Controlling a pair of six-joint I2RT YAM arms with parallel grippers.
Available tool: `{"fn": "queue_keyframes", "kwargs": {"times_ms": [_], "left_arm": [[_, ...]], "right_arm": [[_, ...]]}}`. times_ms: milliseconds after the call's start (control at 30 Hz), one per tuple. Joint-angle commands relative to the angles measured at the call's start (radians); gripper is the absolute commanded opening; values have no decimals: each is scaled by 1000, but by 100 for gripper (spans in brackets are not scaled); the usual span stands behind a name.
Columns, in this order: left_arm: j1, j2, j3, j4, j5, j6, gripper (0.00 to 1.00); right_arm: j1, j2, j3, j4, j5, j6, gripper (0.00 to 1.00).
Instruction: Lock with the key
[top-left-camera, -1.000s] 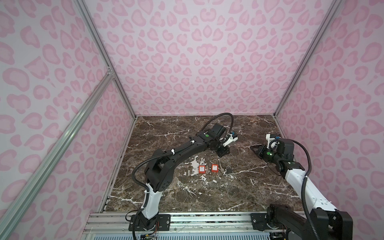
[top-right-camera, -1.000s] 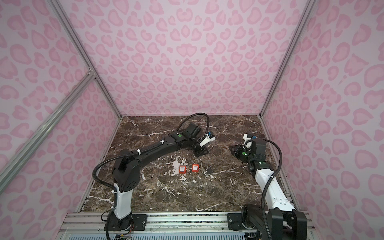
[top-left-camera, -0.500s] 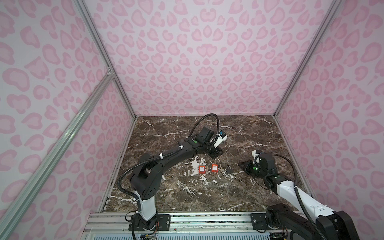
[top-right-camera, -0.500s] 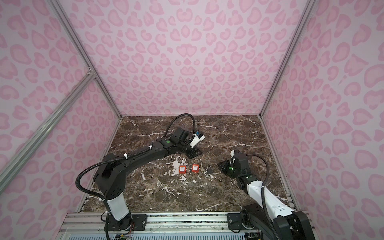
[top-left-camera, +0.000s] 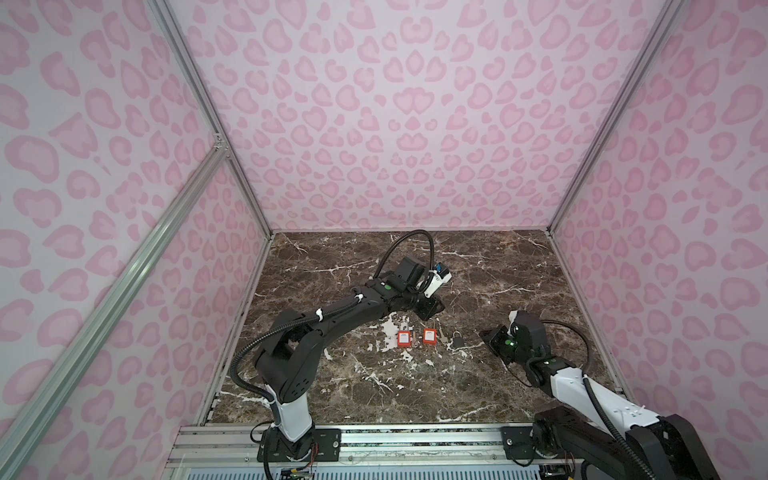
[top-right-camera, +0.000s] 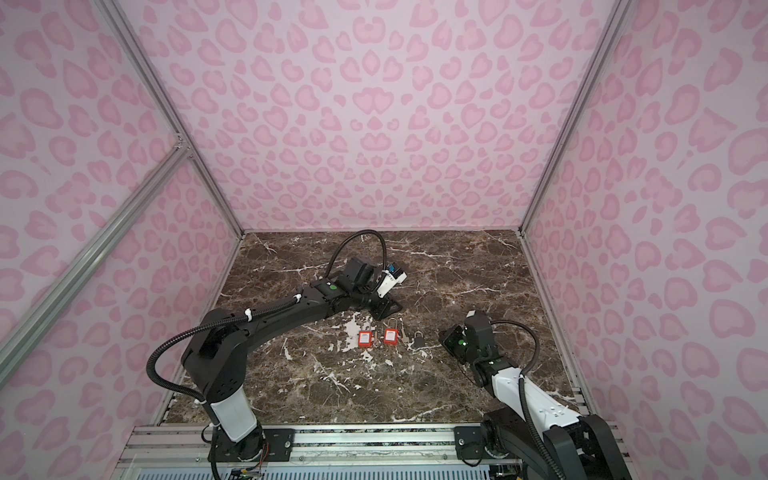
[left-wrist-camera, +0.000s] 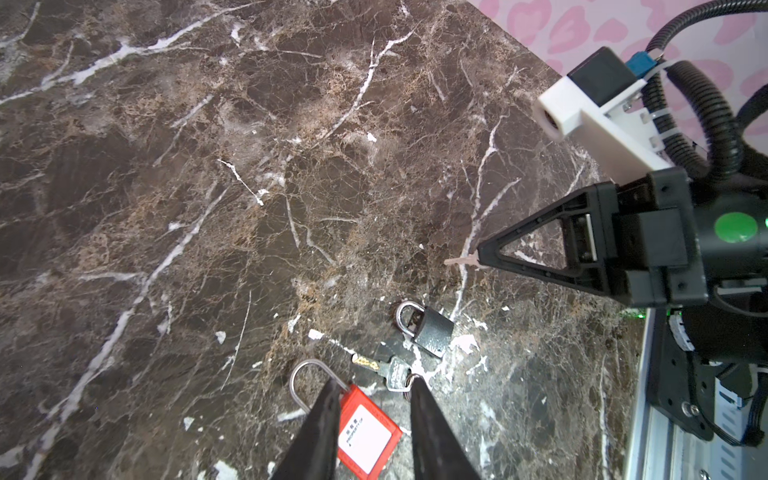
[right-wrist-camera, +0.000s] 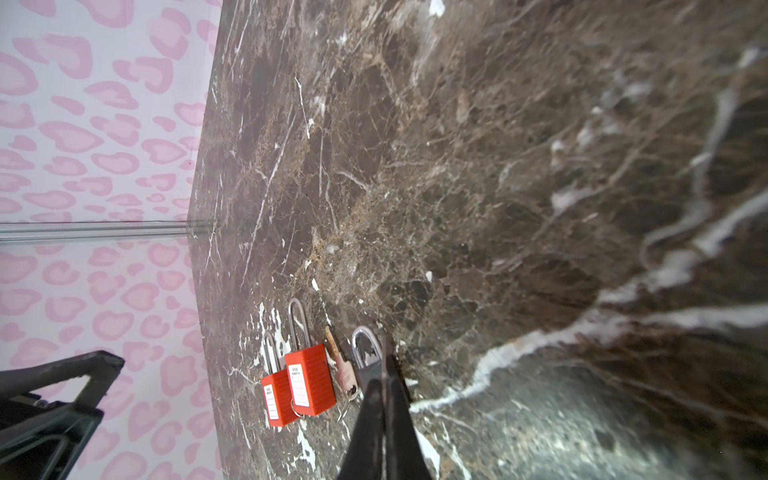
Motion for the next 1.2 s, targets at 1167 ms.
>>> {"fn": "queue_keyframes", "kwargs": {"times_ms": [1167], "left_arm": [[0,-26,-20,39,7,-44,32]], "right_arm": [[63,172,41,71,19,18,25]]}}
